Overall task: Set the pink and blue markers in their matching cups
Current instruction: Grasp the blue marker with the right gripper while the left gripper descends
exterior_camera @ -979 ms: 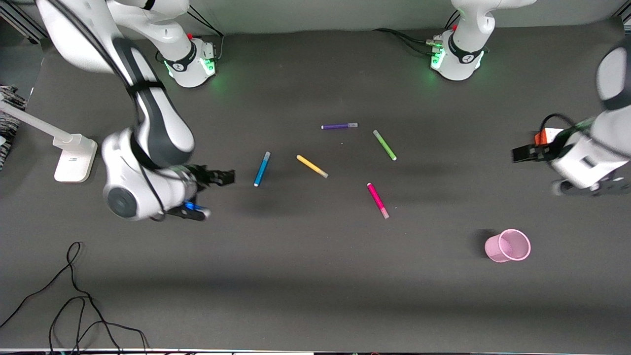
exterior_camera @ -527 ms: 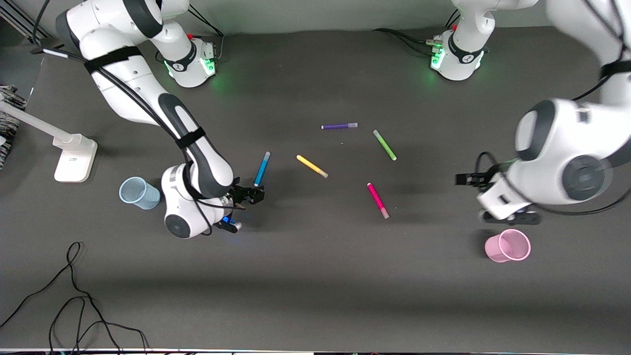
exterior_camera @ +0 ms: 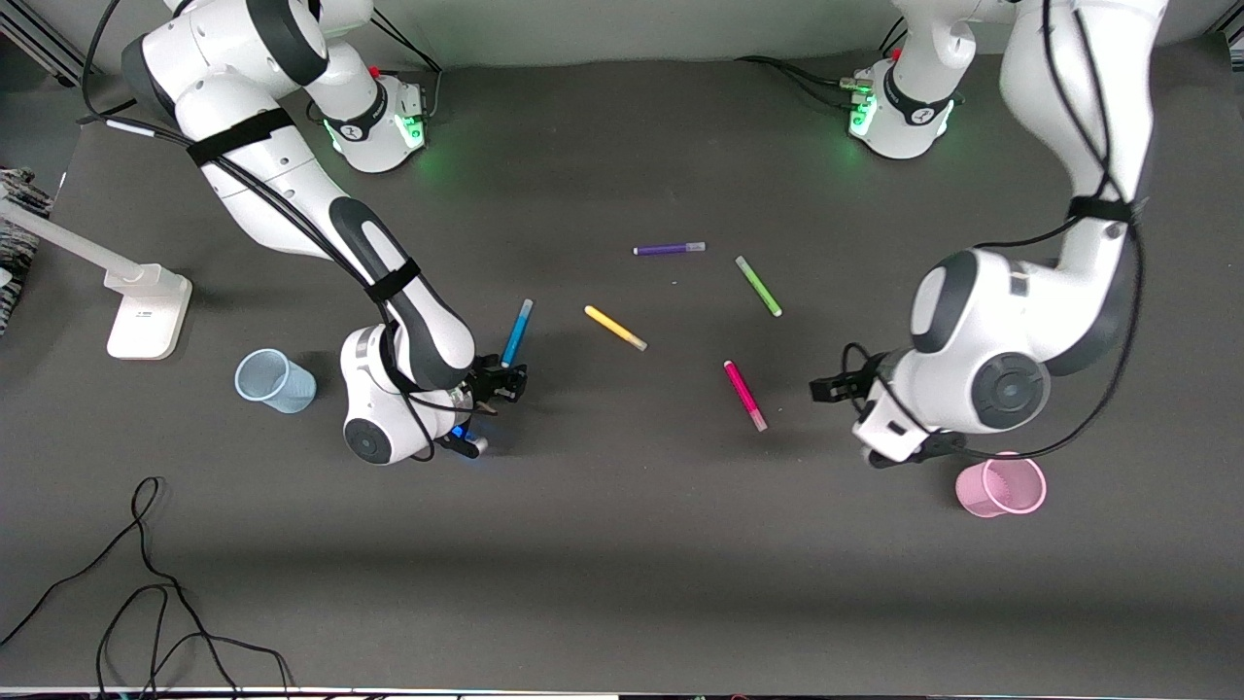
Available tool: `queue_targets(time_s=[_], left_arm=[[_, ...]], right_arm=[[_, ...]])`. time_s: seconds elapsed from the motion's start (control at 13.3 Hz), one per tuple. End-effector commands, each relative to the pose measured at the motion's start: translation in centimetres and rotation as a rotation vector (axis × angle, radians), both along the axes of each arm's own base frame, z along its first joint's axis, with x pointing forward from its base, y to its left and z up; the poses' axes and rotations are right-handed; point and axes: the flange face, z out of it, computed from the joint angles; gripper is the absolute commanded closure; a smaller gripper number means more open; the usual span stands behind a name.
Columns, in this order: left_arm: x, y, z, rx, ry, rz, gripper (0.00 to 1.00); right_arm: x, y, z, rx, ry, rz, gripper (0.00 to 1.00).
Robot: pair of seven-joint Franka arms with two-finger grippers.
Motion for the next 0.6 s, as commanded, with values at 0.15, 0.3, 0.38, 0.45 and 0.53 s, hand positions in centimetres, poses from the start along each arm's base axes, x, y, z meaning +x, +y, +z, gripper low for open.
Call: queue_targets(time_s=[0.15,0.3,0.38,0.45,0.53], left_arm=[[-0.5,-6.0,-7.9,0.025,0.016,0.181,0.02],[-0.4,-6.7,-10.0,-0.026,0.03,0.244,0.02],[-0.9,-7.9,-11.1,-0.036,0.03,0.245,0.03],[-1.2,-8.5,-12.1,-0.048,0.053,0.272,0.03],[-1.5,-8.7,-12.8,-0.055,0.072,0.292,0.04]], right_arm=[[-0.5,0.3,0.5,0.012,0.014,-0.024,1.0],[0.5,0.3,3.4,0.025,0.031,-0.014,1.0],[1.2,0.4,5.7,0.034,0.039,0.005,1.0],[2.1,0.0,8.2,0.036,0.03,0.025,1.0],[2.7,-0.5,10.7,0.035,0.011,0.044,1.0]])
